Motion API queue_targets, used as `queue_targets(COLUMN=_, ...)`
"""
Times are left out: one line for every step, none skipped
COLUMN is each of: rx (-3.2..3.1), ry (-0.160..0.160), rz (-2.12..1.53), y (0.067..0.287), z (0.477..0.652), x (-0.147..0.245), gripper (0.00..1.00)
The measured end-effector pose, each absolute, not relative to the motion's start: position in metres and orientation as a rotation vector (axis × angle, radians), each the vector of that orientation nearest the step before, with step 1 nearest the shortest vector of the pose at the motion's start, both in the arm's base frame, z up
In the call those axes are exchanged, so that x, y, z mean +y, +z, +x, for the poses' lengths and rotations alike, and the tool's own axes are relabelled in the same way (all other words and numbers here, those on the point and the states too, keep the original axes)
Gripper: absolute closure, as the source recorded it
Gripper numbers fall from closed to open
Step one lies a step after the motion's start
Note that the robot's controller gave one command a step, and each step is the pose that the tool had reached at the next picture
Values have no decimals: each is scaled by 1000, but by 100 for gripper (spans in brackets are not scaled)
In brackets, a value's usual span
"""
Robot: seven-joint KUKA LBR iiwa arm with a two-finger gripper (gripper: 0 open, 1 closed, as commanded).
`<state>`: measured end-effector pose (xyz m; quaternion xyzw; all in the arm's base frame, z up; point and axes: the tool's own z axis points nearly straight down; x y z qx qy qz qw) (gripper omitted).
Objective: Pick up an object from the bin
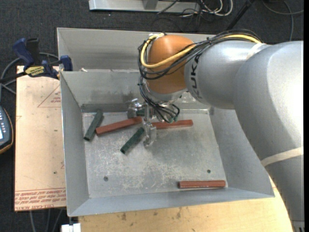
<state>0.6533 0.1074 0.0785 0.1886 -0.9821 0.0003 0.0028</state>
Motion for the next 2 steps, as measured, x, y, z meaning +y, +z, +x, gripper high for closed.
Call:
queue_targets(rx=-3087, ry=-3, rz=595, y=84, z=655, x=110, gripper=100)
queue_targets(rx=-3015, ry=1, rz=920, y=214, z=642, x=105, gripper=100)
